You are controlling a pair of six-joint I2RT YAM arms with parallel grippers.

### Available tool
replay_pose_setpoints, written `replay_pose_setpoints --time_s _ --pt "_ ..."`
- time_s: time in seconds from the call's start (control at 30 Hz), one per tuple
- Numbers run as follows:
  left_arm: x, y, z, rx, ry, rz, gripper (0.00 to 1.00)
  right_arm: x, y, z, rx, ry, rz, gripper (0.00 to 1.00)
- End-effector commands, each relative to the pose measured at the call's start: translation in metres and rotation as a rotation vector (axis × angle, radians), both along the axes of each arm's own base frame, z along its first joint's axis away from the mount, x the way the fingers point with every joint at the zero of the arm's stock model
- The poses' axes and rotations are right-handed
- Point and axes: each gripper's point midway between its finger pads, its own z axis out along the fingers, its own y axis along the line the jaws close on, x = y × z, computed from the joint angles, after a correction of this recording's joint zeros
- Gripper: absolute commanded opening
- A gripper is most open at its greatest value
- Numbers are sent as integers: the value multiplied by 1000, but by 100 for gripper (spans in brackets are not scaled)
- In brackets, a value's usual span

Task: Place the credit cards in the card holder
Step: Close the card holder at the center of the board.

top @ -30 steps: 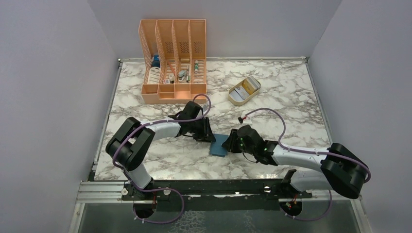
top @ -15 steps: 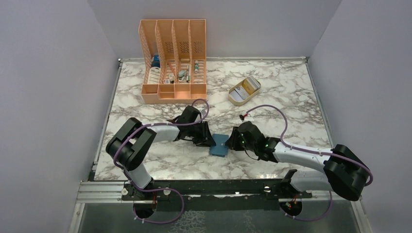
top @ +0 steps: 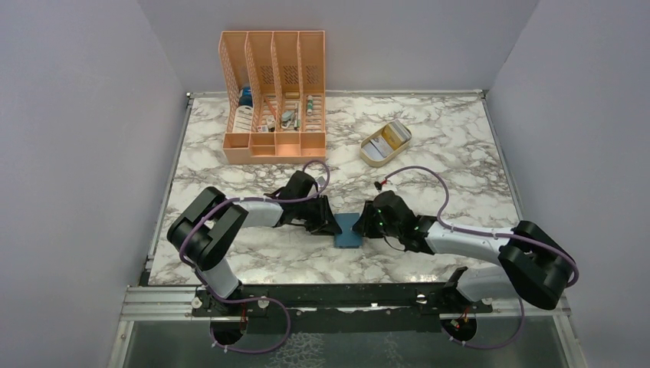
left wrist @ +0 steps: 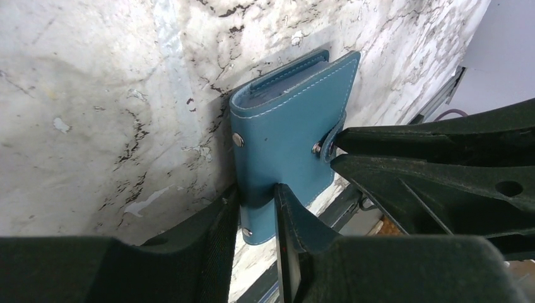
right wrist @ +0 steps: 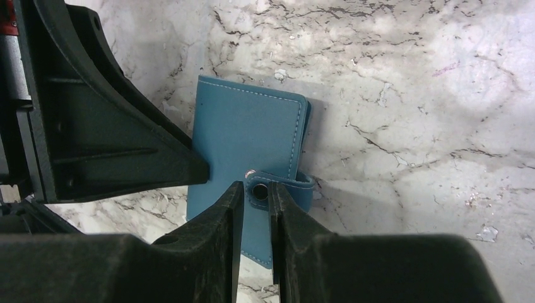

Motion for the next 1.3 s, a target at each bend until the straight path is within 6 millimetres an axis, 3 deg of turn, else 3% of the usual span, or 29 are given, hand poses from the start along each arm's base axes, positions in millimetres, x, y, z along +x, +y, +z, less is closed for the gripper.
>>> replay_pose_setpoints --time_s 0.0,0.4,0.6,0.73,0.9,1.27 --pt "-5 -9 12 -56 -21 -30 28 0 9 0 41 7 24 21" --pt "-6 -15 11 -54 -20 -37 28 -4 11 -9 61 31 20 18" --pt "-6 -15 14 -57 -27 -43 28 2 12 4 18 7 41 19" --pt "3 -16 32 -48 -72 -38 28 0 9 18 -10 20 54 22" --pt "21 -17 49 -19 -145 -15 28 -7 3 15 -4 38 38 22" --pt "38 -26 59 -35 -205 -24 31 -3 -16 30 -36 -14 -21 23"
